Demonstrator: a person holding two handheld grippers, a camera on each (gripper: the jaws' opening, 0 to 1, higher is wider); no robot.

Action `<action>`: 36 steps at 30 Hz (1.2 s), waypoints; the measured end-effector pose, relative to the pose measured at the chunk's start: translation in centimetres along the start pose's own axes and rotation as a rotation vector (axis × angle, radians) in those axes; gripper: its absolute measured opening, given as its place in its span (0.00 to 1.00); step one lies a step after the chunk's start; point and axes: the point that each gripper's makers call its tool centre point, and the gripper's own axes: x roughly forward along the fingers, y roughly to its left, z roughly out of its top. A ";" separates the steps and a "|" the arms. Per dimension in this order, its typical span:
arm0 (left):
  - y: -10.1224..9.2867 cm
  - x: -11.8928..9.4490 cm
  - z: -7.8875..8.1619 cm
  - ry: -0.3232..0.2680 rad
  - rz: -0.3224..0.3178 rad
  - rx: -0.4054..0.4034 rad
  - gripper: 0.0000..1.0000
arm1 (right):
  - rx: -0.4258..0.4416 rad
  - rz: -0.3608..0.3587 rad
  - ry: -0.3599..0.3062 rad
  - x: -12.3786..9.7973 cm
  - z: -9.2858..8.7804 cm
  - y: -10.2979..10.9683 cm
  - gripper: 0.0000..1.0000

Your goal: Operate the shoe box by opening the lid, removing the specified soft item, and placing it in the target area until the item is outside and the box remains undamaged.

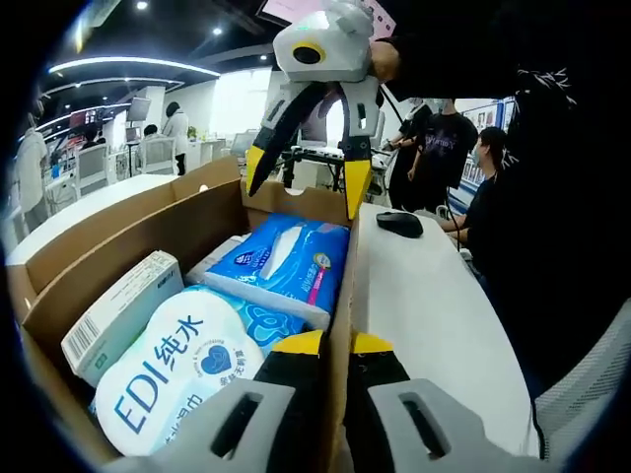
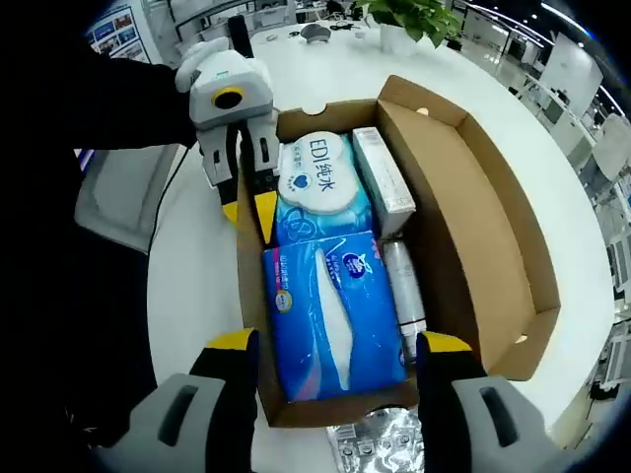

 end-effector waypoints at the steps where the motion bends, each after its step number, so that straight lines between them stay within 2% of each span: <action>1: 0.0 0.0 0.0 0.000 0.001 0.001 0.03 | -0.006 0.004 0.011 0.3 -0.1 -0.2 0.63; 8: 0.1 0.0 0.1 -0.002 0.001 0.002 0.03 | -0.066 0.043 0.036 1.6 0.2 -0.2 0.63; 14: 0.2 0.1 0.1 0.000 0.000 -0.001 0.03 | -0.071 0.091 0.087 3.3 -0.4 0.3 0.56; 28: 0.2 0.2 0.0 0.002 -0.002 0.003 0.03 | -0.130 0.108 0.136 6.0 -0.7 0.1 0.63; 32: 0.2 0.2 -0.1 0.003 -0.004 0.002 0.03 | -0.123 0.128 0.145 6.3 -0.9 0.0 0.64; 36: 0.1 0.2 -0.1 0.005 -0.006 0.002 0.03 | -0.059 0.152 0.148 6.9 -1.2 -0.2 0.67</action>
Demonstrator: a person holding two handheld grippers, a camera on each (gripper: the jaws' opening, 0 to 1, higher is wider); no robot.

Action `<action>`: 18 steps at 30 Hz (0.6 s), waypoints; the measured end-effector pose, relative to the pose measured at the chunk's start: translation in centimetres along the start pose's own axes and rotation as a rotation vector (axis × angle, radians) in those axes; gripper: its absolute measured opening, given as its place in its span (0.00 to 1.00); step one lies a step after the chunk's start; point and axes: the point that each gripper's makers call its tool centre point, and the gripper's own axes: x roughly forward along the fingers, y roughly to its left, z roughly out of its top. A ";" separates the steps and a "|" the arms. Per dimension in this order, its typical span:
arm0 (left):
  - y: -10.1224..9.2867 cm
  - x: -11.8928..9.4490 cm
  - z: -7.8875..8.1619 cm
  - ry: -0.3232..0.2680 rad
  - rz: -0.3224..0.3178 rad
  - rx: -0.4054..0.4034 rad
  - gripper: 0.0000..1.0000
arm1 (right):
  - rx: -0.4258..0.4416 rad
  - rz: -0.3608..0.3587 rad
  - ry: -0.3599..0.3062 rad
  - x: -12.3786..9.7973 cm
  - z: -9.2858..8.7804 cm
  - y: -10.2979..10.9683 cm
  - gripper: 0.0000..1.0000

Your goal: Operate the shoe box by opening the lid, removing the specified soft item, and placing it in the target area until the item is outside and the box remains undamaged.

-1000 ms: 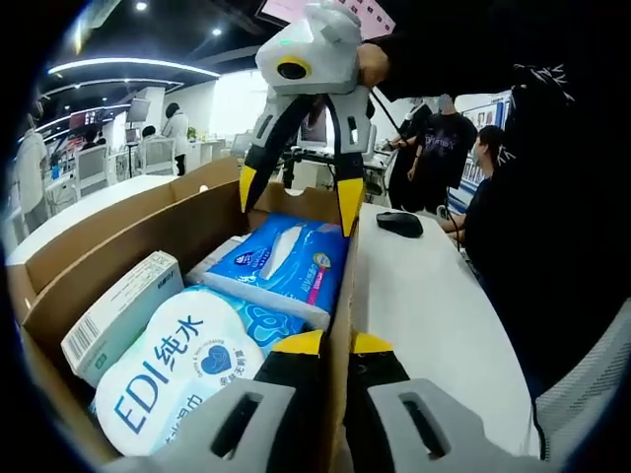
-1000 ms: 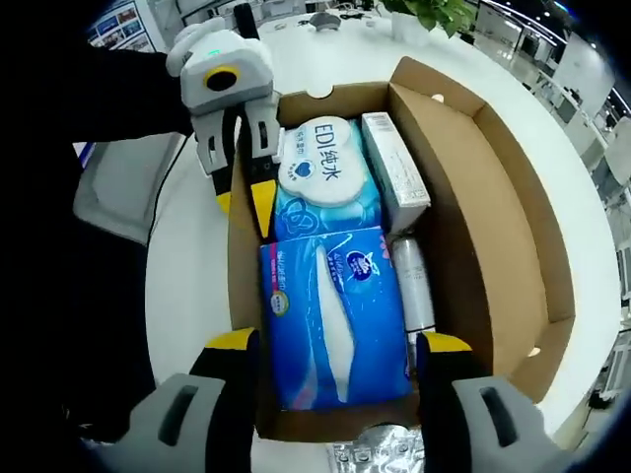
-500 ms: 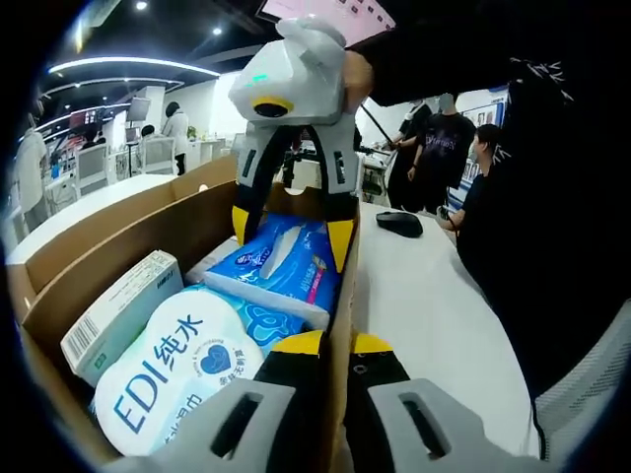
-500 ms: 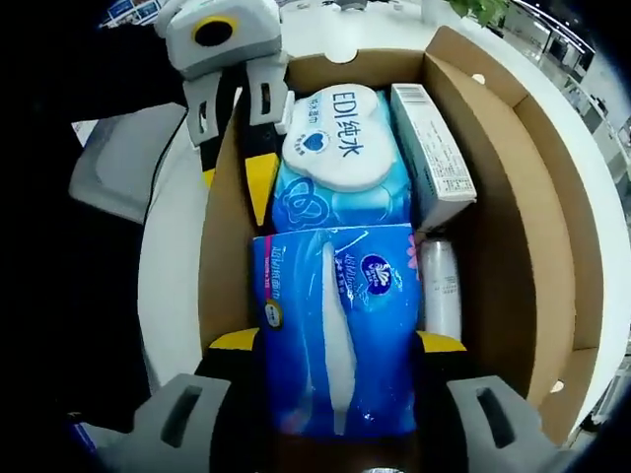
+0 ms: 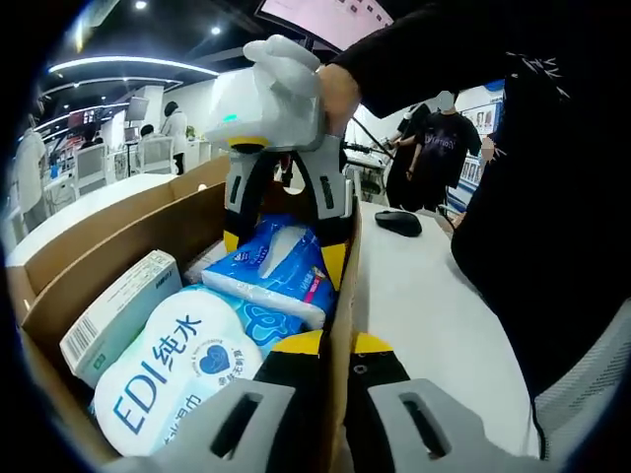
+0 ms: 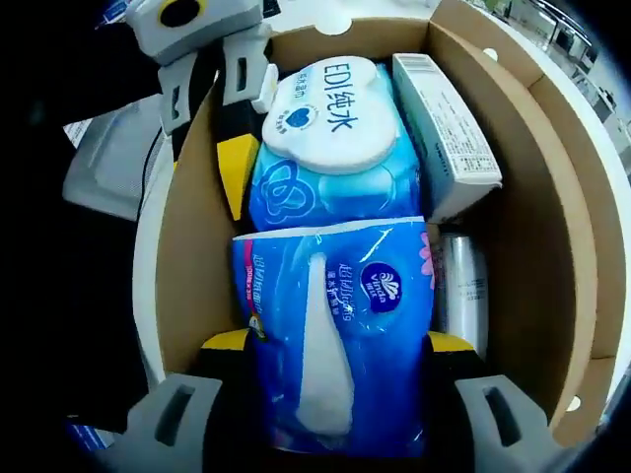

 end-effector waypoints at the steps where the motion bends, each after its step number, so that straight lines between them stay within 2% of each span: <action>1: 0.0 0.0 0.0 0.000 0.001 0.000 0.03 | -0.009 -0.003 -0.003 -0.1 0.1 0.0 0.67; 3: 0.0 0.0 0.0 0.001 0.001 -0.001 0.03 | -0.007 0.000 -0.007 -0.1 0.1 0.0 0.67; 7: 0.1 0.0 0.0 0.001 0.002 -0.004 0.03 | -0.011 0.001 0.027 -0.2 0.3 0.0 0.66; 9: 0.1 0.0 0.0 0.001 0.004 -0.004 0.03 | -0.004 0.036 0.023 -0.5 0.2 -0.1 0.64; 11: 0.2 0.0 0.0 0.002 0.005 -0.004 0.03 | -0.003 0.037 0.018 -0.5 0.1 -0.2 0.63; 18: 0.2 0.0 -0.2 0.011 0.007 0.002 0.03 | 0.002 -0.063 0.095 0.2 -0.1 -0.1 0.67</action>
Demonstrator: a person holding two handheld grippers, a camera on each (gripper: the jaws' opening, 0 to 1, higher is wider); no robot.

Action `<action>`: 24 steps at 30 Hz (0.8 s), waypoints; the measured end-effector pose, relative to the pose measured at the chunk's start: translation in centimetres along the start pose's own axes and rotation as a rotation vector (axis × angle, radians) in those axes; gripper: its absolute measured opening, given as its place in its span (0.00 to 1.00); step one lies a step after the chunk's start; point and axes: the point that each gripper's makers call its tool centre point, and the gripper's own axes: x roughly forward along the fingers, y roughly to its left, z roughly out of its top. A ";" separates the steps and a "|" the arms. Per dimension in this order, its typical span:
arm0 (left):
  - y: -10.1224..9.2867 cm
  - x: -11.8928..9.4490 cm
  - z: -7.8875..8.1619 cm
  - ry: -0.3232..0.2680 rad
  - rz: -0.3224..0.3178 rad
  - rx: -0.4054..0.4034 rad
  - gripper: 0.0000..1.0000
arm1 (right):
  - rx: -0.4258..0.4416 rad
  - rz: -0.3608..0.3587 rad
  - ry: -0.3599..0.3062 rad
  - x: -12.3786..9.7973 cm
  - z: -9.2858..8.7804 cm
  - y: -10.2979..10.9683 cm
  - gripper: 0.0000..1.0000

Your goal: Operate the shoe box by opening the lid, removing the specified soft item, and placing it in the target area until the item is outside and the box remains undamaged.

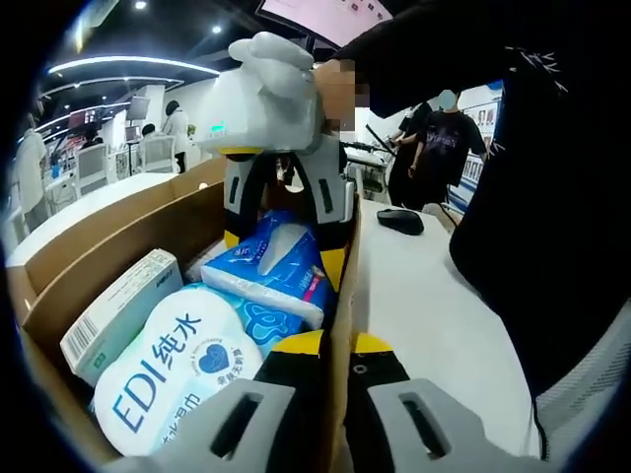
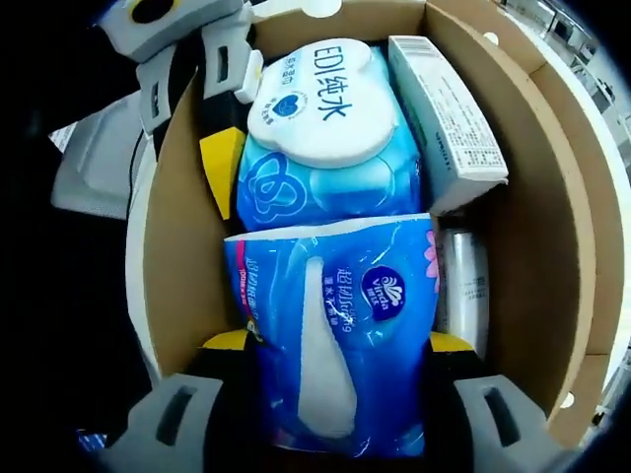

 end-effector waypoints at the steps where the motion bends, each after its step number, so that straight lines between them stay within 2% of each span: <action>1: 0.0 0.0 0.0 0.001 0.000 0.001 0.03 | -0.004 -0.005 0.004 0.1 0.0 0.0 0.67; 5: -0.1 0.0 0.0 0.005 -0.001 0.005 0.03 | -0.005 -0.018 0.025 0.2 -0.1 0.0 0.67; 8: -0.1 0.0 -0.1 0.007 -0.003 0.006 0.03 | -0.018 -0.060 0.073 0.5 -0.2 -0.1 0.67; 15: -0.1 0.0 -0.1 0.009 0.000 0.012 0.03 | -0.020 -0.087 0.103 0.7 -0.2 -0.4 0.67; 24: -0.1 0.0 -0.2 0.009 0.001 0.019 0.03 | -0.017 -0.087 0.084 0.4 -0.2 -0.4 0.66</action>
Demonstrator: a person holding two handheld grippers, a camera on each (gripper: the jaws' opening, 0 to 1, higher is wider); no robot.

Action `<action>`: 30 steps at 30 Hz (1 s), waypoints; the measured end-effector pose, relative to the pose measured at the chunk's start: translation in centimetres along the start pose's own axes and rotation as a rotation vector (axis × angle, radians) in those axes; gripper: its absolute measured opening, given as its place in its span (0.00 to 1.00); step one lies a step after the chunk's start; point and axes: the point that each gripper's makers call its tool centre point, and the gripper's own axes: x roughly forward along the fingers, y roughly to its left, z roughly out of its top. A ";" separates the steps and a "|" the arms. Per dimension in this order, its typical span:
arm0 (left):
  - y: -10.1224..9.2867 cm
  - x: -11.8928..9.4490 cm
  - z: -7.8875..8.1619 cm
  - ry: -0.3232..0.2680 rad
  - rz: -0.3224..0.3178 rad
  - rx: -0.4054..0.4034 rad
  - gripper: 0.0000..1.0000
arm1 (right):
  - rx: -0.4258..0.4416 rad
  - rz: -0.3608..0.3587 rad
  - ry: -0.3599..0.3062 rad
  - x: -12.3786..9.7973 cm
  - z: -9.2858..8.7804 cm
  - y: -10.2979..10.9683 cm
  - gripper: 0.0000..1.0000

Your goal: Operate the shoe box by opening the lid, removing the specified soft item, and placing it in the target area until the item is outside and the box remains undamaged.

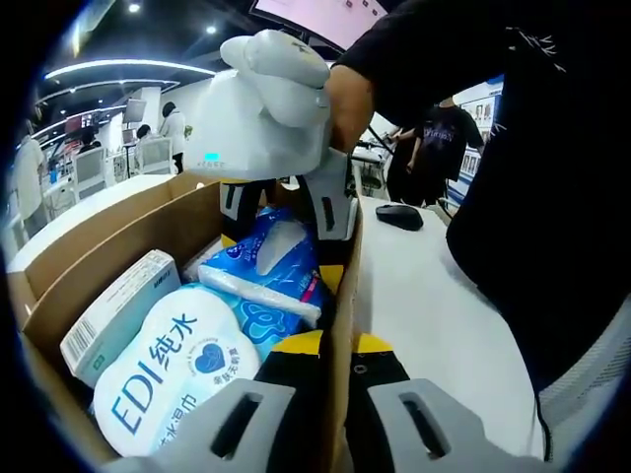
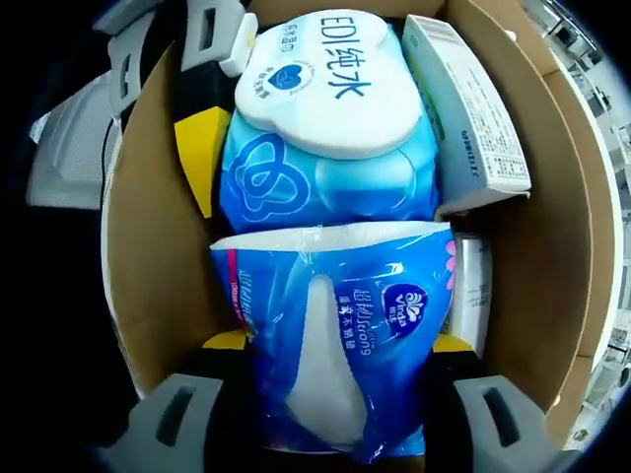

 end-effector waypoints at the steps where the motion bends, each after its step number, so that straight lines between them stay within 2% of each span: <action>1: 0.0 0.0 0.0 0.000 0.001 0.000 0.03 | 0.002 0.002 -0.006 -0.1 0.0 0.0 0.65; 17: 0.0 0.0 0.0 0.002 0.011 0.001 0.03 | -0.014 0.000 -0.030 -2.1 0.0 -0.1 0.52; 30: 0.0 0.0 -0.1 0.004 0.011 -0.001 0.03 | -0.016 0.001 -0.024 -3.9 0.3 -0.4 0.50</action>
